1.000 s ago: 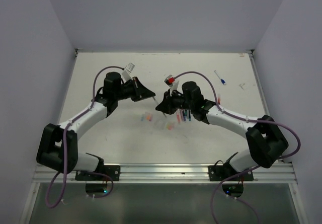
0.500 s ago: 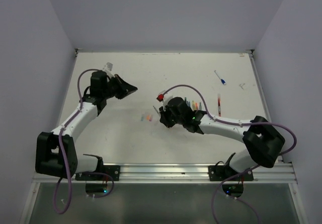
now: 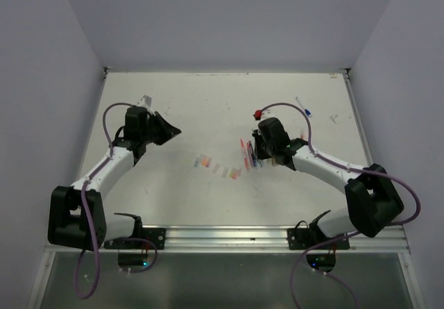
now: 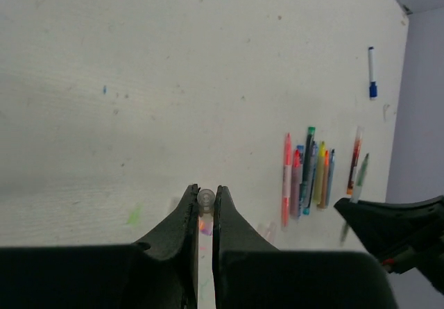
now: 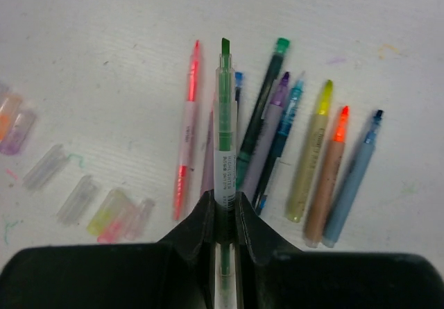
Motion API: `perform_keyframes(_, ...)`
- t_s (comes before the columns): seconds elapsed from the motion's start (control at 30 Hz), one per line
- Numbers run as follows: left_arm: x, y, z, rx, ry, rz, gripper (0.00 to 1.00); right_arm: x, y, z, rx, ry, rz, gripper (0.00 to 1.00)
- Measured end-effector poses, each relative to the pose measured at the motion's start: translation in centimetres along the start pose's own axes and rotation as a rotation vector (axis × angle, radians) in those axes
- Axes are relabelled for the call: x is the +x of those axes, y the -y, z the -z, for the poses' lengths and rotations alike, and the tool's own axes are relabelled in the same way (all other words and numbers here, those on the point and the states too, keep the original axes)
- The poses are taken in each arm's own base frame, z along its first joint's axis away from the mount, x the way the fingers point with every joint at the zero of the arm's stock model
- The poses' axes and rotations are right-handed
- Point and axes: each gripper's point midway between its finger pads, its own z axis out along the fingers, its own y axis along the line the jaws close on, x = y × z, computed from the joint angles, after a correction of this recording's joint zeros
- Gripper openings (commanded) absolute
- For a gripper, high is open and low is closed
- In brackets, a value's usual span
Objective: Open the pen caps
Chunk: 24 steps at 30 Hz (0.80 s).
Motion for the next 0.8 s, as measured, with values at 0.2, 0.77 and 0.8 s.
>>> perform_keyframes(0.2, 5.3, -5.1, 0.3, -0.125, -0.078, -0.064, 0.00, -0.5, 3.8, -0.3, 0.106, -0.060, -0.114, 0.00)
perform_keyframes(0.77, 10.7, -8.2, -2.2, -0.156, -0.225, -0.200, 0.00, 3.3, 11.4, -0.5, 0.367, -0.209, -0.233, 0.00)
perform_keyframes(0.8, 10.8, -8.2, -2.3, -0.149, -0.230, -0.200, 0.00, 3.4, 11.7, -0.4, 0.374, -0.215, -0.236, 0.00)
